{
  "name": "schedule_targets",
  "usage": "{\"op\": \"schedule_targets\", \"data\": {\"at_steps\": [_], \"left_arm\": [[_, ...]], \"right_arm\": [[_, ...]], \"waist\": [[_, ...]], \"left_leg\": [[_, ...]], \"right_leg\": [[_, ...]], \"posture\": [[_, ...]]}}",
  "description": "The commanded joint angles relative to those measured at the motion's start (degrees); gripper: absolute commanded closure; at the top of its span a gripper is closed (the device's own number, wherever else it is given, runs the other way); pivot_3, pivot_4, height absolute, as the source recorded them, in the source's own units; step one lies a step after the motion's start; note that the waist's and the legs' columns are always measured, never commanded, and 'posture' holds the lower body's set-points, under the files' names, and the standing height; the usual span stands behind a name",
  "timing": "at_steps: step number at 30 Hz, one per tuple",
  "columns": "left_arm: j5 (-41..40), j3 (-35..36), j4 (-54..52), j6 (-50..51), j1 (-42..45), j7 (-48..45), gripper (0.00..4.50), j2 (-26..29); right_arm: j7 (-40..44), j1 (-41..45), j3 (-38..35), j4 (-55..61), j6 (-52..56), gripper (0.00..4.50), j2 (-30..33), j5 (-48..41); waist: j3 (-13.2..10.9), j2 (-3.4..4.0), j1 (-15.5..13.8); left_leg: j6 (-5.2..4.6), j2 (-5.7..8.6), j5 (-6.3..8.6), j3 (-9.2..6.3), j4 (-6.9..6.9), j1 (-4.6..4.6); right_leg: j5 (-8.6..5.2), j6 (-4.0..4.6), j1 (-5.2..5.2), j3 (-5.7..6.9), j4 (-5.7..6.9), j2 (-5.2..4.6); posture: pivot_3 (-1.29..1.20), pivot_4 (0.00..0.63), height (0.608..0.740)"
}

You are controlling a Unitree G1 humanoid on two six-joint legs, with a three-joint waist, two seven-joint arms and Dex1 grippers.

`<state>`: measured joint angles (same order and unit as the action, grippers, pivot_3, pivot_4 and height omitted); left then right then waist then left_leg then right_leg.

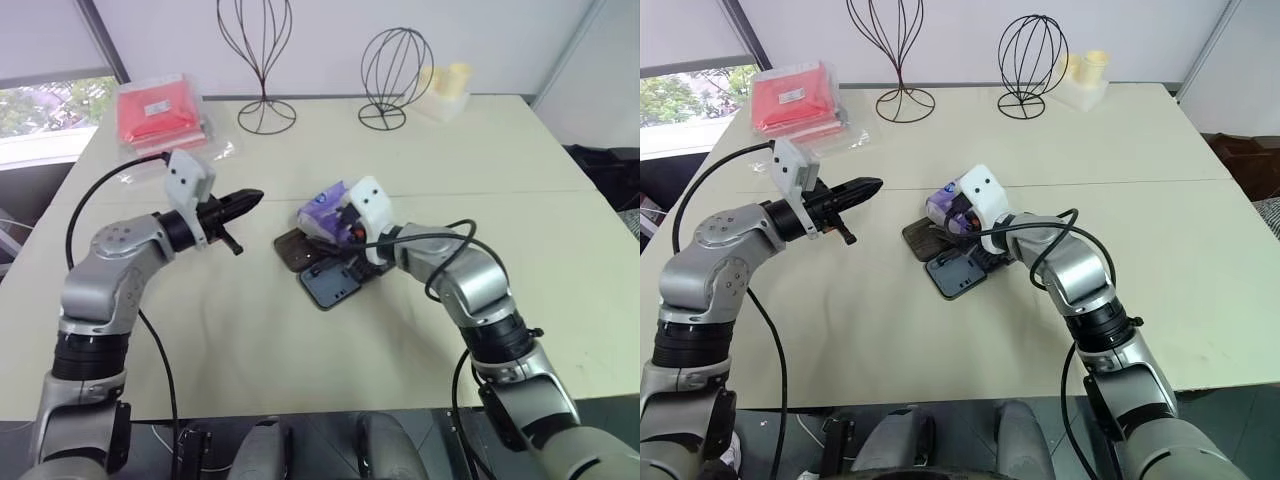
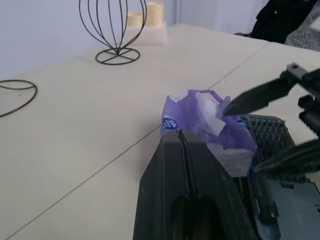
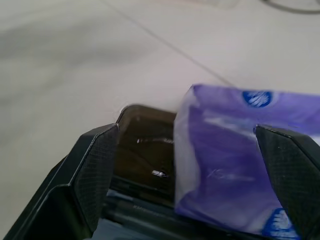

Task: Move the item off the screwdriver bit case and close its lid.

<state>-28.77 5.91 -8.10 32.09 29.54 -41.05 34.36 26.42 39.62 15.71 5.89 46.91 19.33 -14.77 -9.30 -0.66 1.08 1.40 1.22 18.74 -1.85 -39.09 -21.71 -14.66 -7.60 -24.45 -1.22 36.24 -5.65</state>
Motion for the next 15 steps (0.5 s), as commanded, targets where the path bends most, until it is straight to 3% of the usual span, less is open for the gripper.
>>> {"op": "schedule_targets", "data": {"at_steps": [1, 9, 12, 15], "left_arm": [[-0.4, 1.6, -2.9, -0.9, -0.1, 0.4, 4.50, 0.1], [0.0, 1.8, -4.4, -0.5, -0.9, 1.3, 4.50, 0.6], [0.0, 1.8, -4.8, -0.6, -1.3, 1.6, 4.50, 0.6], [0.2, 1.7, -4.9, -0.7, -1.5, 1.9, 4.50, 0.5]], "right_arm": [[-0.2, 2.0, 1.3, -4.2, -5.2, 0.03, -1.5, 3.5], [-3.0, 3.4, 2.9, -18.2, -15.2, 0.03, -4.1, 12.4], [-3.9, 3.4, 2.3, -19.6, -16.7, 0.81, -5.1, 14.0], [-3.6, 2.9, 1.8, -19.1, -17.0, 2.28, -5.4, 14.7]], "waist": [[0.0, 0.00, 0.1], [0.0, 0.00, 0.1], [0.0, 0.01, 0.3], [0.0, 0.01, 0.4]], "left_leg": [[0.00, 0.00, 0.00, 0.00, 0.00, 0.00], [0.03, 0.00, -0.01, 0.01, 0.01, 0.01], [0.04, 0.00, -0.02, 0.01, 0.03, 0.01], [0.05, -0.01, -0.03, 0.00, 0.03, 0.00]], "right_leg": [[0.00, 0.00, 0.00, 0.00, 0.00, 0.00], [0.00, 0.00, -0.01, 0.00, 0.01, 0.00], [0.00, 0.00, -0.02, 0.00, 0.01, 0.00], [0.00, 0.00, -0.03, 0.00, 0.03, 0.00]], "posture": [[0.00, 0.150, 0.740], [0.00, 0.150, 0.740], [0.00, 0.150, 0.740], [0.00, 0.150, 0.740]]}}
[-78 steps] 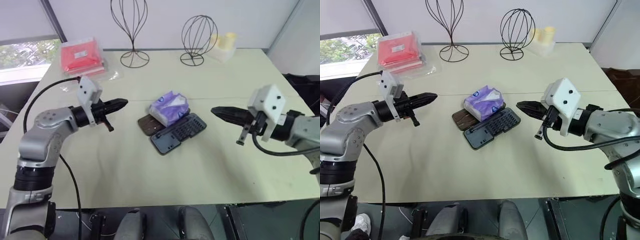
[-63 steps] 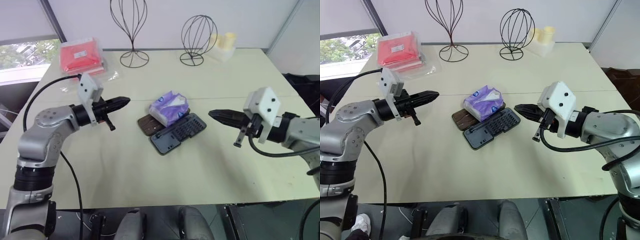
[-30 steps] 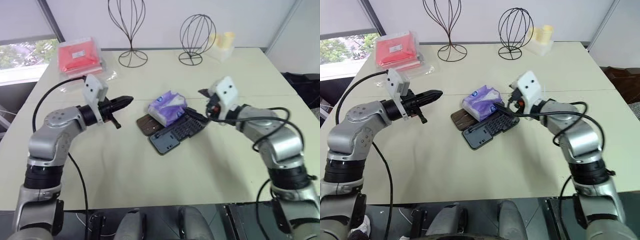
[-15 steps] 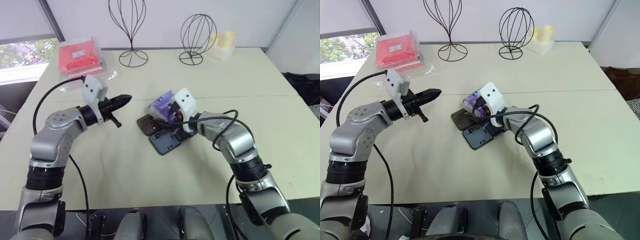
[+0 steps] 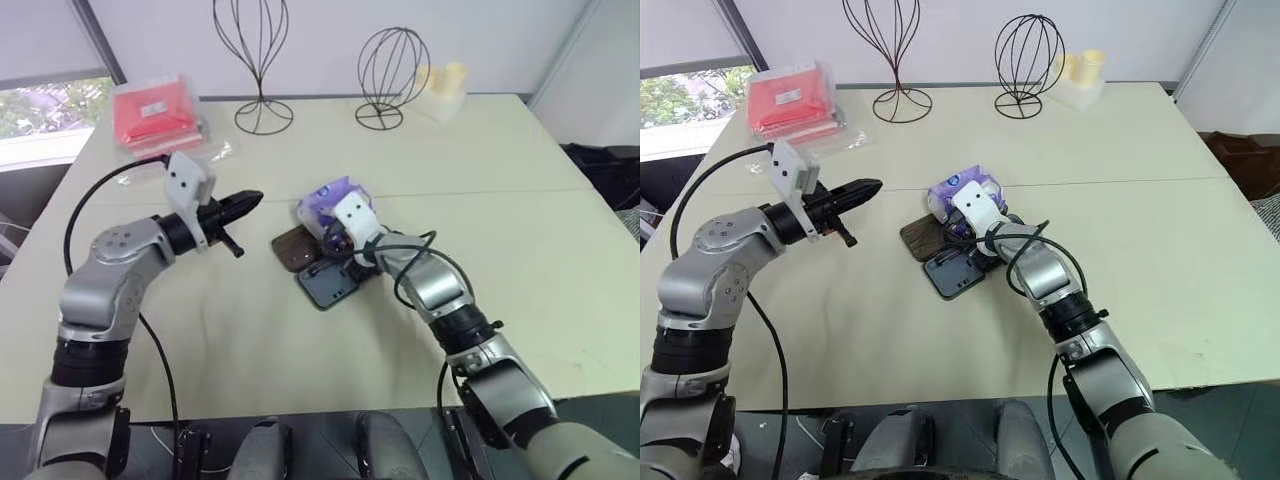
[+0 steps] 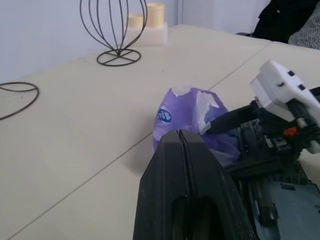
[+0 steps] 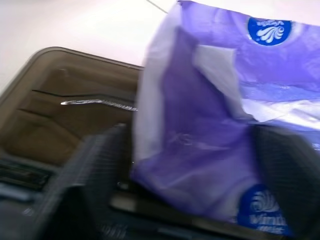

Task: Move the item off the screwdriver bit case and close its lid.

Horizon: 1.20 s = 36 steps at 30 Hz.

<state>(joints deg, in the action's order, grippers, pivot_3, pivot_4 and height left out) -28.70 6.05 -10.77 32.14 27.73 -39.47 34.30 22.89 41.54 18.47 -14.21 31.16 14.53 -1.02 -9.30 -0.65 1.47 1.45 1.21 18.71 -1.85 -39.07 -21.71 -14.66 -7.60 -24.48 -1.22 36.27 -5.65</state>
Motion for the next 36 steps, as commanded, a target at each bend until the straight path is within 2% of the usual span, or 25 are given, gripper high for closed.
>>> {"op": "schedule_targets", "data": {"at_steps": [1, 4, 5, 11, 16, 19, 25, 31, 36], "left_arm": [[0.1, 1.4, -2.2, -0.8, 0.3, 0.3, 4.50, 0.6], [0.3, 1.3, -2.0, -1.0, 0.3, 0.4, 4.50, 0.4], [0.3, 1.2, -1.9, -1.1, 0.4, 0.4, 4.50, 0.3], [0.5, 0.8, -1.3, -1.2, 1.0, 0.1, 4.50, -0.2], [0.7, 0.6, -0.3, -1.5, 1.8, -0.1, 4.50, -0.7], [1.0, 0.4, 0.2, -1.7, 2.0, 0.0, 4.50, -1.2], [1.9, -0.6, 1.1, -2.5, 1.8, 0.0, 4.50, -2.5], [3.1, -1.1, 2.6, -3.2, 2.5, -0.1, 4.50, -3.1], [4.1, -1.1, 3.0, -3.7, 2.3, 0.5, 4.50, -3.1]], "right_arm": [[0.1, 0.9, -1.1, 1.2, -1.2, 2.79, -0.7, 1.1], [0.2, 0.7, -1.4, 1.7, -1.0, 4.35, -0.6, 1.6], [0.3, 0.7, -1.5, 1.9, -1.0, 4.44, -0.6, 1.7], [-1.4, 0.4, -4.2, 7.5, 1.1, 4.44, 0.1, 2.5], [-6.9, 2.0, -12.0, 17.6, 7.6, 4.44, 1.9, 3.2], [-11.4, 2.9, -17.2, 19.8, 9.1, 4.44, 4.8, 5.5], [-21.7, 1.3, -28.4, 14.1, 13.1, 4.44, 13.5, 10.2], [-30.3, 0.2, -35.2, 6.7, 17.5, 4.44, 15.2, 12.5], [-33.0, -1.1, -38.7, 5.3, 18.6, 4.44, 13.9, 11.1]], "waist": [[0.0, 0.00, 0.0], [0.0, 0.00, -0.1], [0.0, 0.00, -0.2], [0.0, 0.01, -0.2], [0.0, 0.02, -0.3], [0.0, 0.03, -0.6], [0.0, 0.02, -0.7], [0.0, 0.06, 0.5], [0.0, 0.07, 0.8]], "left_leg": [[0.01, 0.00, 0.00, 0.00, 0.00, 0.00], [0.01, 0.00, -0.01, 0.00, 0.00, 0.00], [0.01, 0.01, -0.01, 0.00, 0.00, 0.00], [0.01, 0.00, -0.01, 0.00, 0.00, -0.01], [0.01, 0.00, -0.01, 0.00, 0.00, -0.05], [0.01, 0.02, -0.01, -0.01, -0.01, -0.08], [0.00, 0.06, 0.00, 0.01, 0.01, -0.13], [-0.02, 0.02, 0.01, 0.12, 0.05, -0.07], [-0.03, 0.02, 0.01, 0.10, 0.05, -0.11]], "right_leg": [[0.00, 0.00, 0.00, 0.00, 0.00, 0.00], [0.00, 0.00, 0.00, 0.00, 0.00, 0.00], [0.00, 0.00, 0.00, 0.00, 0.00, 0.00], [0.00, 0.00, 0.00, 0.00, 0.00, 0.00], [0.00, 0.00, -0.03, 0.00, 0.00, 0.00], [0.00, 0.00, -0.04, 0.00, -0.01, -0.01], [0.00, 0.00, -0.04, 0.00, -0.04, -0.04], [0.00, 0.00, -0.05, -0.03, -0.02, -0.02], [0.00, 0.00, -0.05, -0.04, -0.01, -0.02]], "posture": [[0.00, 0.150, 0.740], [0.00, 0.150, 0.740], [0.00, 0.150, 0.740], [0.00, 0.150, 0.740], [0.00, 0.150, 0.740], [0.00, 0.150, 0.740], [0.00, 0.150, 0.740], [0.00, 0.150, 0.740], [0.00, 0.150, 0.740]]}}
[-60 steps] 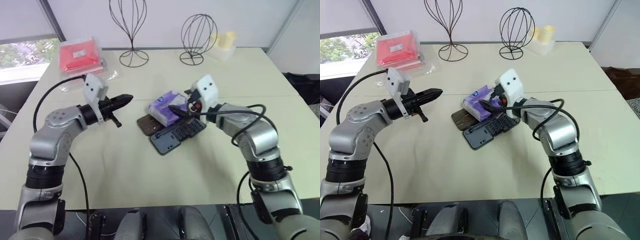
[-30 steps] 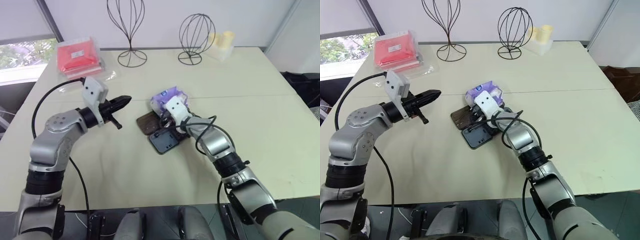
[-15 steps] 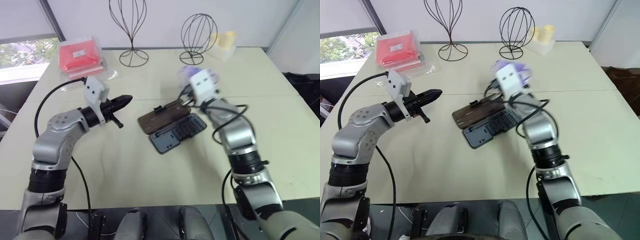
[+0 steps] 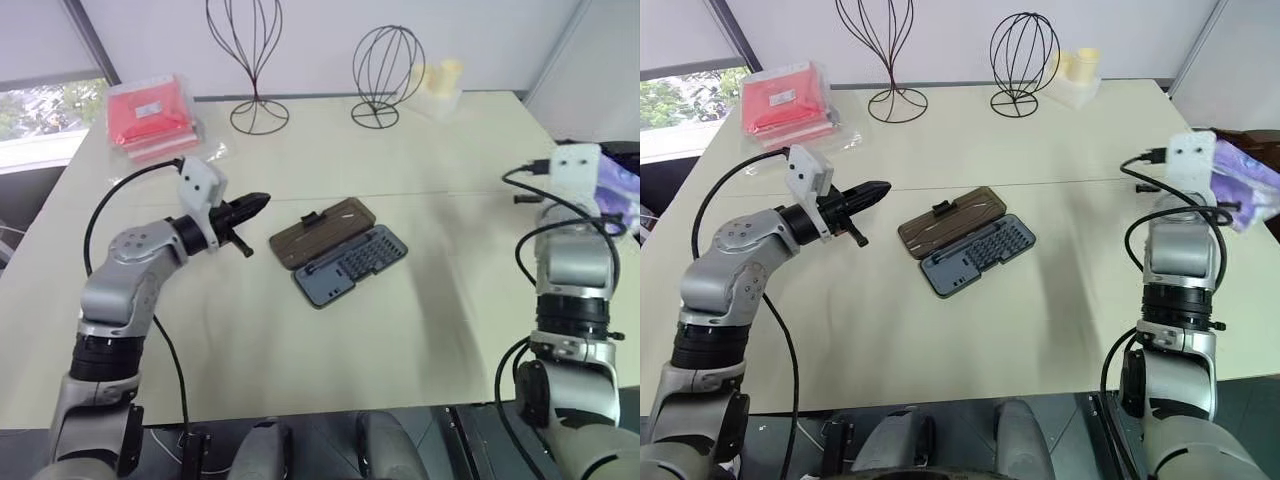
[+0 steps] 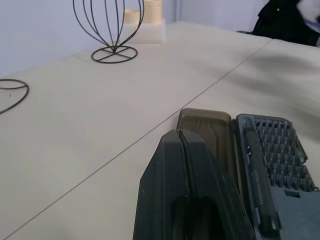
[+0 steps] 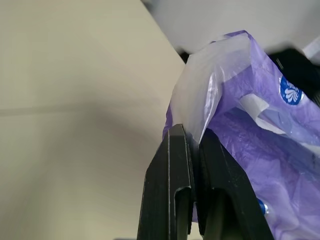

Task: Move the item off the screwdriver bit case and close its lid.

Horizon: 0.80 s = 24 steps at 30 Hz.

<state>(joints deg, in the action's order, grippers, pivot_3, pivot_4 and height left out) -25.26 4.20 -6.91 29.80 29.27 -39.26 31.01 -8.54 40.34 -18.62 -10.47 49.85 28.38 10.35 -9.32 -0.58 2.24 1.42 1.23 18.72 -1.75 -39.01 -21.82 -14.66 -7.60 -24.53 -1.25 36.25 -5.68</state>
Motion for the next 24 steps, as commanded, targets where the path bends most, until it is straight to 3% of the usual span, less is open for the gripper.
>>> {"op": "schedule_targets", "data": {"at_steps": [1, 5, 6, 9, 15, 18, 24], "left_arm": [[0.8, 0.8, -0.9, -1.4, 0.6, 0.4, 4.50, 0.2], [1.4, 1.0, -1.0, -1.5, 0.3, 0.7, 4.50, 0.2], [1.5, 1.0, -1.0, -1.5, 0.3, 0.8, 4.50, 0.2], [1.6, 1.0, -0.8, -1.5, 0.3, 1.0, 4.50, 0.2], [1.8, 1.0, -0.2, -1.7, 0.5, 1.0, 4.50, 0.0], [1.9, 0.9, 0.2, -1.7, 0.9, 0.9, 4.50, 0.0], [1.7, 0.8, 0.3, -1.6, 1.2, 0.9, 4.50, -0.3]], "right_arm": [[-1.9, -0.1, -2.2, 1.6, 0.3, 4.44, -0.4, -0.5], [-2.2, -0.8, -4.0, 2.0, 2.8, 4.44, -2.0, -2.0], [-2.2, -0.8, -4.3, 2.1, 3.3, 4.17, -2.3, -2.1], [-2.1, -0.9, -4.3, 2.4, 4.2, 3.08, -2.4, -2.5], [-1.5, -1.4, -3.7, 4.0, 4.9, 0.04, -1.8, -3.0], [0.2, -1.3, -2.6, 6.7, 5.5, 0.04, -1.4, -3.4], [12.1, -0.1, 1.5, 16.6, 5.8, 0.04, -0.8, -10.1]], "waist": [[0.0, 0.00, 0.1], [0.0, 0.01, 0.2], [0.0, 0.01, 0.2], [0.0, 0.02, 0.2], [0.0, 0.02, 0.1], [0.0, 0.03, 0.2], [0.0, 0.03, 0.2]], "left_leg": [[0.00, 0.00, 0.00, 0.00, 0.00, 0.00], [0.00, 0.00, 0.00, -0.01, 0.00, 0.01], [0.00, -0.01, 0.00, -0.02, 0.00, 0.01], [0.00, 0.00, 0.00, -0.02, 0.00, 0.01], [0.00, 0.01, 0.00, -0.02, -0.02, 0.00], [0.00, 0.01, 0.00, -0.02, -0.01, 0.00], [-0.01, 0.00, 0.00, -0.04, -0.01, 0.02]], "right_leg": [[0.00, 0.00, 0.00, 0.00, 0.00, 0.00], [0.00, 0.00, 0.00, 0.00, 0.00, 0.00], [0.00, 0.00, 0.00, 0.00, 0.00, 0.00], [0.00, 0.00, 0.00, 0.00, 0.00, 0.00], [0.00, 0.00, 0.00, -0.01, 0.00, 0.00], [0.00, 0.00, 0.00, -0.01, 0.00, 0.00], [0.00, 0.00, 0.00, 0.00, 0.01, 0.01]], "posture": [[0.00, 0.150, 0.740], [0.00, 0.150, 0.740], [0.00, 0.150, 0.740], [0.00, 0.150, 0.740], [0.00, 0.150, 0.740], [0.00, 0.150, 0.740], [0.00, 0.150, 0.740]]}}
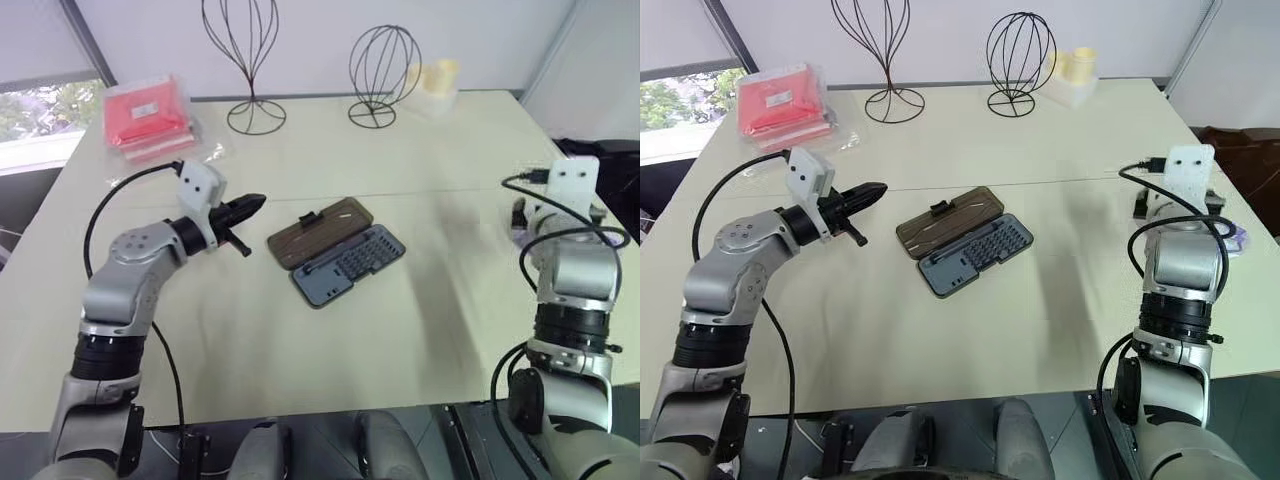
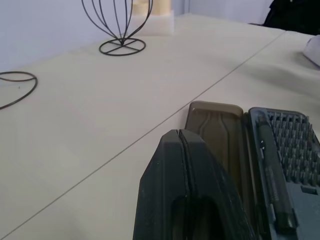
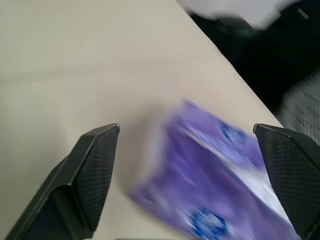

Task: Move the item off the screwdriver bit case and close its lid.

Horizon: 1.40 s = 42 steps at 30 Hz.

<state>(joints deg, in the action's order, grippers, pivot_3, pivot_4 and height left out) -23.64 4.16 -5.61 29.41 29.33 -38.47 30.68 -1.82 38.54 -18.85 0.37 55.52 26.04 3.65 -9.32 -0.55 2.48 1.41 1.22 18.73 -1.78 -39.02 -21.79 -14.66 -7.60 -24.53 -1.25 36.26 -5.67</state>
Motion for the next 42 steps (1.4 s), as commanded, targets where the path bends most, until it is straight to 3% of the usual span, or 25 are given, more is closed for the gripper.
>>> {"op": "schedule_targets", "data": {"at_steps": [1, 7, 17, 23, 26, 33, 42], "left_arm": [[0.2, 0.8, -0.8, -1.2, 1.3, 0.2, 4.50, -0.1], [2.5, -0.7, 0.6, -2.4, 1.1, 1.3, 4.50, -1.0], [5.9, -3.2, 8.9, -7.7, 3.9, -1.2, 4.50, -2.3], [6.8, -5.7, 16.0, -10.0, 6.6, -7.9, 4.50, -2.6], [6.7, -6.4, 20.9, -11.1, 8.8, -11.2, 3.67, -3.5], [10.7, -8.3, 35.5, -18.2, 16.3, -15.9, 0.07, -5.0], [19.2, -10.9, 59.0, -31.6, 26.0, -15.3, 0.03, -8.5]], "right_arm": [[7.0, 2.2, 2.7, 6.8, 0.5, 0.04, 1.7, -4.3], [15.4, 3.9, 11.2, 11.5, 0.8, 0.04, 2.6, -7.5], [15.6, 3.5, 15.7, 14.6, 1.4, 0.04, -1.5, -8.1], [15.8, 1.8, 18.5, 16.7, 3.0, 0.04, -1.7, -7.3], [15.6, 1.2, 18.4, 17.7, 3.2, 0.00, -2.3, -7.7], [14.9, 0.0, 18.2, 19.0, 3.1, 0.00, -3.2, -7.5], [13.1, -1.3, 16.9, 20.9, 3.4, 0.00, -4.6, -7.2]], "waist": [[0.0, 0.00, 0.0], [0.0, 0.00, -0.1], [0.0, 0.00, -0.3], [0.0, 0.00, -0.3], [0.0, 0.00, -0.2], [0.0, 0.00, -0.2], [0.0, -0.01, -0.1]], "left_leg": [[0.00, 0.00, 0.00, 0.00, 0.00, 0.00], [-0.01, 0.01, 0.01, -0.02, -0.01, -0.01], [0.00, 0.03, 0.00, -0.04, -0.04, -0.04], [0.00, 0.03, 0.00, -0.04, -0.04, -0.03], [0.00, 0.03, 0.00, -0.03, -0.03, -0.04], [-0.01, 0.05, 0.00, -0.03, -0.06, -0.05], [-0.01, 0.06, 0.00, 0.01, -0.05, -0.08]], "right_leg": [[0.00, 0.00, 0.00, 0.00, 0.00, 0.00], [0.00, 0.00, 0.00, 0.01, 0.00, 0.00], [0.00, 0.00, 0.00, 0.02, -0.01, -0.01], [0.00, 0.00, 0.00, 0.04, 0.00, -0.01], [0.00, 0.00, -0.01, 0.05, 0.00, 0.00], [0.00, -0.01, 0.00, 0.08, 0.00, 0.00], [0.01, -0.01, 0.00, 0.15, 0.04, 0.00]], "posture": [[0.00, 0.150, 0.740], [0.00, 0.150, 0.740], [0.00, 0.150, 0.740], [0.00, 0.150, 0.740], [0.00, 0.150, 0.740], [0.00, 0.150, 0.740], [0.00, 0.150, 0.740]]}}
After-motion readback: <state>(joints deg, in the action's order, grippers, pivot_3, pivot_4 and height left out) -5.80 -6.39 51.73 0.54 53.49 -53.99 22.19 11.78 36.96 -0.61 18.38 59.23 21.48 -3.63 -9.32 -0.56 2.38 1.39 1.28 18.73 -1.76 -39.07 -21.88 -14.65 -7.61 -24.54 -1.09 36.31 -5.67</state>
